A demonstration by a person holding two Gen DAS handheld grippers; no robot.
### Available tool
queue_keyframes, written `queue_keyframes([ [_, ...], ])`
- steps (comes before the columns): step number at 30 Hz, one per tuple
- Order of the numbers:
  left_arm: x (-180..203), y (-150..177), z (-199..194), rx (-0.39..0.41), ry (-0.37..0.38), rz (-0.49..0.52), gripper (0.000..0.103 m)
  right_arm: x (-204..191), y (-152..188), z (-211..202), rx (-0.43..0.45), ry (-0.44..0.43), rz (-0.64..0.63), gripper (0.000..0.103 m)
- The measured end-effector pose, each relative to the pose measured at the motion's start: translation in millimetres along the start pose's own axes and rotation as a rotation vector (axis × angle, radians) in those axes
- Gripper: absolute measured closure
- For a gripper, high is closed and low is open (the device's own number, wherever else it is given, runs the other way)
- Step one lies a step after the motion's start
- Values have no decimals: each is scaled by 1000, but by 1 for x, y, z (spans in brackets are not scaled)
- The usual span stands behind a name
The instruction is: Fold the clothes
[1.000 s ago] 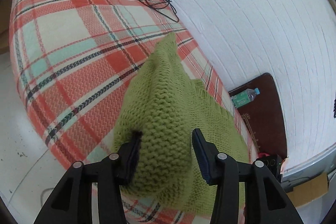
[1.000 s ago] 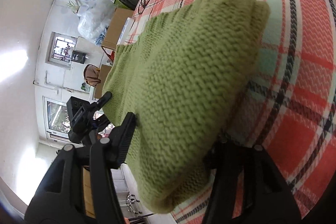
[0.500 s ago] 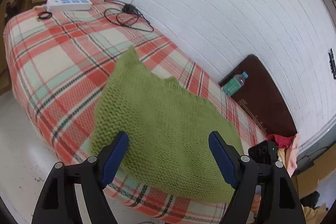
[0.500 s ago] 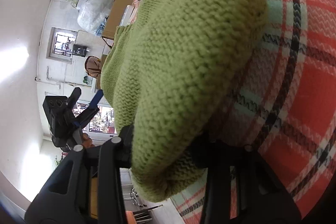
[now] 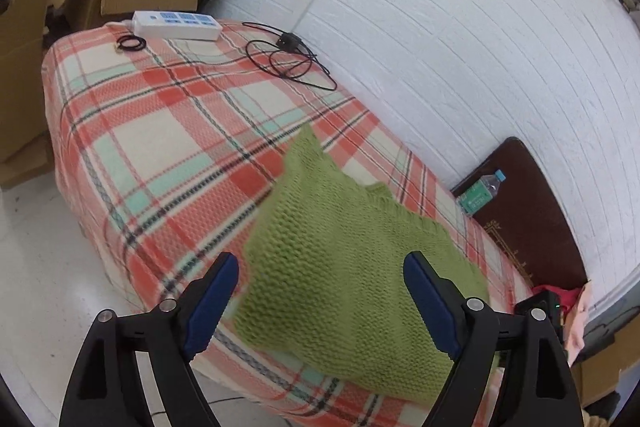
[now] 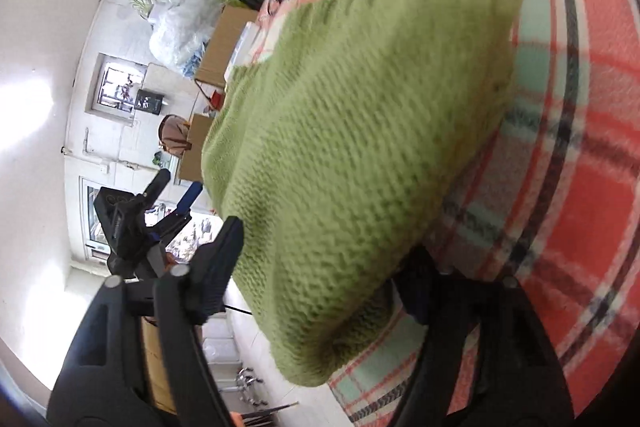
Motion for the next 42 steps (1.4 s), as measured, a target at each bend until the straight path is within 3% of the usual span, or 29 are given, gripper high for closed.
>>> queue_keyframes([
  [4, -21, 8, 43, -148, -16, -21, 5, -7, -7, 10, -4, 18, -7, 20],
  [7, -23, 28, 77, -263, 30, -29, 5, -11, -14, 23, 4, 42, -12, 20],
  [9, -13, 36, 89, -278, 24, 35, 6, -14, -14, 26, 15, 44, -32, 23],
  [10, -8, 38, 93, -285, 22, 58, 10, -15, -16, 29, 15, 44, -36, 29],
  [11, -4, 40, 96, -291, 20, 68, 16, -9, -14, 31, 1, 43, -35, 47],
  [12, -6, 38, 95, -284, 13, 62, 36, -2, -11, 32, -14, 42, -34, 56],
  [13, -9, 34, 92, -274, 5, 53, 58, -1, -12, 36, -21, 33, -21, 57],
  [18, -27, 18, 81, -220, -35, 5, 68, -33, -36, 44, 19, -8, -41, 65],
  [21, -37, 8, 74, -188, -59, -23, 68, -68, -47, 36, 88, -75, -105, 65],
  [23, -44, 1, 70, -167, -75, -42, 67, -71, -49, 41, 77, -64, -103, 65],
  [28, -61, -16, 58, -114, -114, -90, 53, -29, -28, 74, -76, 48, -49, 53],
  [29, -59, -17, 52, -94, -119, -81, 53, -25, -26, 72, -70, 28, -38, 52],
  [32, -46, -19, 28, -25, -129, -37, 42, -22, -19, 48, -26, 47, -85, 39],
  [34, -37, -20, 13, 21, -136, -8, 26, -22, -15, 29, -2, 67, -133, 39],
  [37, -23, -22, -11, 89, -146, 36, 24, -22, -5, -5, 49, 84, -202, 39],
  [40, -9, -24, -36, 158, -156, 80, 20, -36, 11, -33, 110, 148, -354, 39],
  [42, 16, -21, -36, 142, -119, 171, 18, -53, 24, -47, 160, 176, -485, 39],
])
Point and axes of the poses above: each gripper's, at about its wrist camera, not at the fingertips, and z roughly the way its jaws point, x to its right, y to its underside, the point moved 7 cm from there along z, roughly the way its jaws point, and after that the axes turned 13 degrees about y, right-handed, at the moved point
